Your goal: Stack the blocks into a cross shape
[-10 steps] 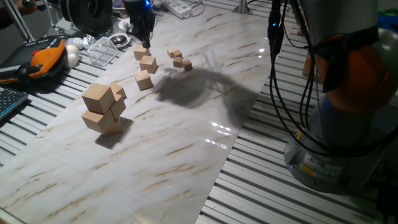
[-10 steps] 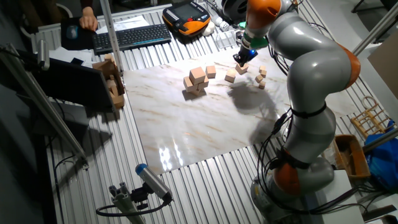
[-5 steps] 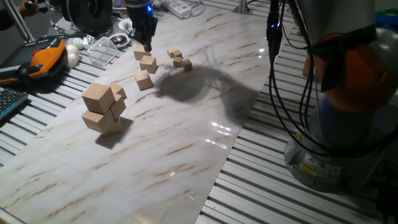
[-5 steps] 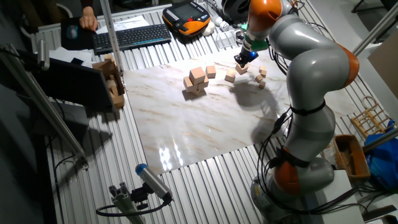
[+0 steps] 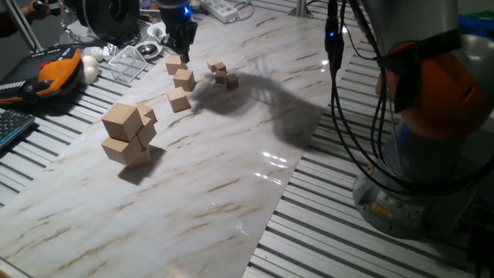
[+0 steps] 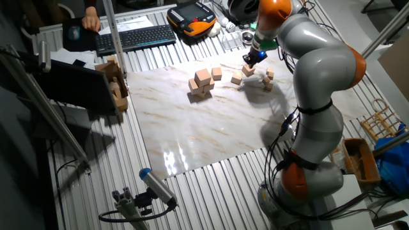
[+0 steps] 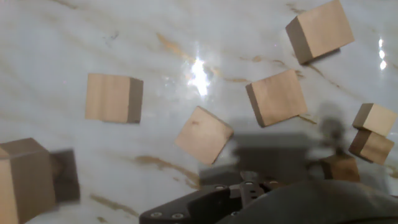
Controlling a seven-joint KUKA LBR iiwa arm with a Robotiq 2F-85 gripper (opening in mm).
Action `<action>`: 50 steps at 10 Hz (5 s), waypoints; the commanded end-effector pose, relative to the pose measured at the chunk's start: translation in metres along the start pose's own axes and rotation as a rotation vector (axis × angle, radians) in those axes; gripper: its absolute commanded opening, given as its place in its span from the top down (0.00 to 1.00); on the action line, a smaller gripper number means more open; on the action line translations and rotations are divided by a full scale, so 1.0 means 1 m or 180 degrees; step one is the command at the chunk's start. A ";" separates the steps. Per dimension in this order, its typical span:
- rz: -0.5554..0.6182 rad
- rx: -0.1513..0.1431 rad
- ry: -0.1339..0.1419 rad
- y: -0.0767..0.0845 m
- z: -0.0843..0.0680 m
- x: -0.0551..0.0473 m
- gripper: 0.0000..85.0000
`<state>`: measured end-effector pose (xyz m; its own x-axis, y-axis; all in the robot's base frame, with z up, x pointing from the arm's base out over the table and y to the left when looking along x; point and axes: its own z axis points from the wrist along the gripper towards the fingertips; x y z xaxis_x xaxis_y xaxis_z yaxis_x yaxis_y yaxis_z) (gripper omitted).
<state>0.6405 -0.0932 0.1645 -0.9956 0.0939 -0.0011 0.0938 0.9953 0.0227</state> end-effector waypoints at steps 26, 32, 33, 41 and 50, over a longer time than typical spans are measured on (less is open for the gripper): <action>0.0181 -0.0019 0.0174 -0.013 0.035 -0.016 1.00; 0.0432 0.0088 0.0034 -0.013 0.035 -0.016 1.00; 0.0533 0.0065 -0.0097 -0.013 0.035 -0.016 1.00; 0.0743 0.0158 -0.0325 -0.013 0.035 -0.016 1.00; 0.0853 0.0137 -0.0285 -0.035 0.028 -0.030 1.00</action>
<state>0.6669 -0.1309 0.1357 -0.9310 0.3541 -0.0887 0.3563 0.9343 -0.0105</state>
